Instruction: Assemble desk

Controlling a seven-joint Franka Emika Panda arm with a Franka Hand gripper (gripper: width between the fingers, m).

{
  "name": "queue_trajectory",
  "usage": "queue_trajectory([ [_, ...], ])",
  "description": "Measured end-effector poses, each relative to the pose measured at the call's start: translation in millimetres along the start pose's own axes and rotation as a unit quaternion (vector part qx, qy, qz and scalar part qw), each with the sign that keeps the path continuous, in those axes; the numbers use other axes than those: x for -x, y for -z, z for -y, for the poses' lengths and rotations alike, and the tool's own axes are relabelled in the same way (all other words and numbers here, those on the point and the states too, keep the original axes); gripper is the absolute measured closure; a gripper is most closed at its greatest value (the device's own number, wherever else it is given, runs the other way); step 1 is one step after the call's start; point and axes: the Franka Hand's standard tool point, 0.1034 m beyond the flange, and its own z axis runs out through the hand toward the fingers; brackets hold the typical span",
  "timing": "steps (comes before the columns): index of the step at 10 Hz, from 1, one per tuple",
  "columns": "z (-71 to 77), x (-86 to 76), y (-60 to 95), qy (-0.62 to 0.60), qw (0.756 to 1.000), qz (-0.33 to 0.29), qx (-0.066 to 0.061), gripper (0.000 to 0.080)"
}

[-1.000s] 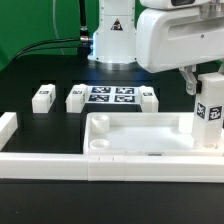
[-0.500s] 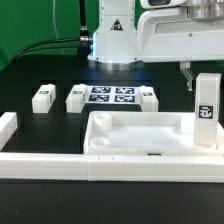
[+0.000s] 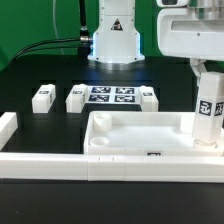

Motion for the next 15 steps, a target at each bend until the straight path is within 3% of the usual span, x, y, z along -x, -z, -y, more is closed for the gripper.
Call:
queue_trajectory([
  [1, 0.4, -4.9, 3.1, 0.067, 0.998, -0.001, 0.001, 0.0253],
  [2, 3.1, -4.7, 5.0, 0.085, 0.996, -0.002, 0.001, 0.0253],
  [3, 2.5, -4.3, 4.2, 0.122, 0.993, -0.001, 0.001, 0.0171],
  [4, 2.2, -4.5, 4.1, 0.166, 0.986, -0.001, 0.001, 0.0156],
  [6, 1.6, -6.3, 5.1, 0.286, 0.958, -0.004, 0.007, 0.0151],
  [9, 3.6, -11.9, 9.6, 0.467, 0.884, -0.017, 0.027, 0.0151],
  [10, 2.7, -14.1, 10.1, 0.537, 0.843, -0.018, 0.034, 0.0151],
  [11, 2.2, -14.9, 8.8, 0.571, 0.82, -0.021, 0.033, 0.0151],
  [14, 0.5, -13.4, 6.0, 0.579, 0.814, -0.022, 0.032, 0.0178],
  [15, 0.4, -13.4, 5.8, 0.579, 0.814, -0.022, 0.033, 0.0348],
])
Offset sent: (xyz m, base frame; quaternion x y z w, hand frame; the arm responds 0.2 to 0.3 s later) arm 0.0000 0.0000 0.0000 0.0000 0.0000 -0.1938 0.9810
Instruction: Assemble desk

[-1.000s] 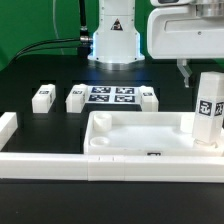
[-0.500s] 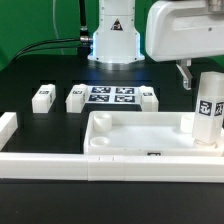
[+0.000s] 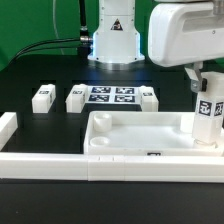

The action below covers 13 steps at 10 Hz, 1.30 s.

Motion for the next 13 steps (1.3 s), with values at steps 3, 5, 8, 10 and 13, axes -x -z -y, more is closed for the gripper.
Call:
queue_trajectory([
  [3, -2.4, 0.8, -0.3, -0.024, 1.0, 0.0, -0.001, 0.0508],
  [5, -8.7, 4.0, -1.3, -0.203, 0.979, -0.005, -0.022, 0.0508],
  [8, -7.2, 8.0, -2.1, -0.384, 0.923, -0.025, -0.023, 0.0508],
  [10, -7.3, 7.8, -2.2, -0.47, 0.882, -0.027, -0.021, 0.0508],
  [13, -9.0, 8.0, -2.0, -0.523, 0.851, -0.026, -0.024, 0.0508],
])
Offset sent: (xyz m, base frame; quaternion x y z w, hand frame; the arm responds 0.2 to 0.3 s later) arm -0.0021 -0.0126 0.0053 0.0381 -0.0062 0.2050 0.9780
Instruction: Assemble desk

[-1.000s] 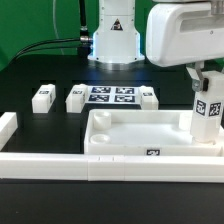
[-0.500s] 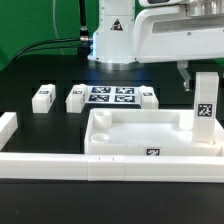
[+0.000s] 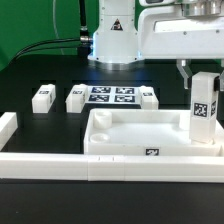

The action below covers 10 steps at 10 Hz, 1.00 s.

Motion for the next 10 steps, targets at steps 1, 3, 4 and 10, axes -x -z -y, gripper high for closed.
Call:
queue_trajectory([
  [1, -0.3, -0.3, 0.0, -0.029, 1.0, 0.0, 0.0, 0.0508],
  [3, -5.0, 1.4, 0.3, -0.143, 0.99, -0.001, -0.007, 0.0508],
  [4, -8.0, 1.5, 0.6, -0.205, 0.979, 0.005, -0.01, 0.0508],
  [10, -2.5, 7.5, -1.1, -0.315, 0.949, 0.017, -0.02, 0.035],
])
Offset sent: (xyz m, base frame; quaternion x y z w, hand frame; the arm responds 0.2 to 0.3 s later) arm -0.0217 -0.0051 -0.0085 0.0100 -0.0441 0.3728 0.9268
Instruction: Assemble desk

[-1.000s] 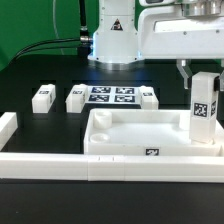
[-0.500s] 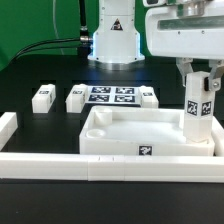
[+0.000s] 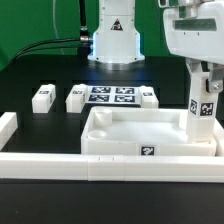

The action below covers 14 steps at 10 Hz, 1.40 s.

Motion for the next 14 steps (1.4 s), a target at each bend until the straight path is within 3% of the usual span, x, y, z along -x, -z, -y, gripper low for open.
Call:
queue_trajectory([
  [1, -0.4, 3.2, -0.3, 0.015, 1.0, 0.001, 0.003, 0.0225],
  [2, -0.3, 7.8, -1.0, 0.054, 0.999, 0.002, 0.004, 0.0165],
  [5, -0.8, 6.4, -1.5, 0.167, 0.986, 0.003, 0.004, 0.0154],
  [6, -1.4, 6.6, -1.4, 0.221, 0.975, 0.002, 0.01, 0.0151],
  [7, -0.4, 7.4, 0.2, 0.275, 0.961, 0.002, 0.019, 0.0151],
  [10, 3.7, 7.2, 2.3, 0.419, 0.907, -0.005, 0.029, 0.0151],
  [11, 7.0, 6.3, 3.9, 0.487, 0.873, -0.011, 0.034, 0.0151],
  [12, 8.3, 6.0, 3.7, 0.52, 0.853, -0.012, 0.036, 0.0151],
  [13, 9.2, 4.8, 3.5, 0.562, 0.826, -0.016, 0.033, 0.0151],
  [14, 8.4, 0.8, 1.7, 0.592, 0.805, -0.03, 0.022, 0.0151],
])
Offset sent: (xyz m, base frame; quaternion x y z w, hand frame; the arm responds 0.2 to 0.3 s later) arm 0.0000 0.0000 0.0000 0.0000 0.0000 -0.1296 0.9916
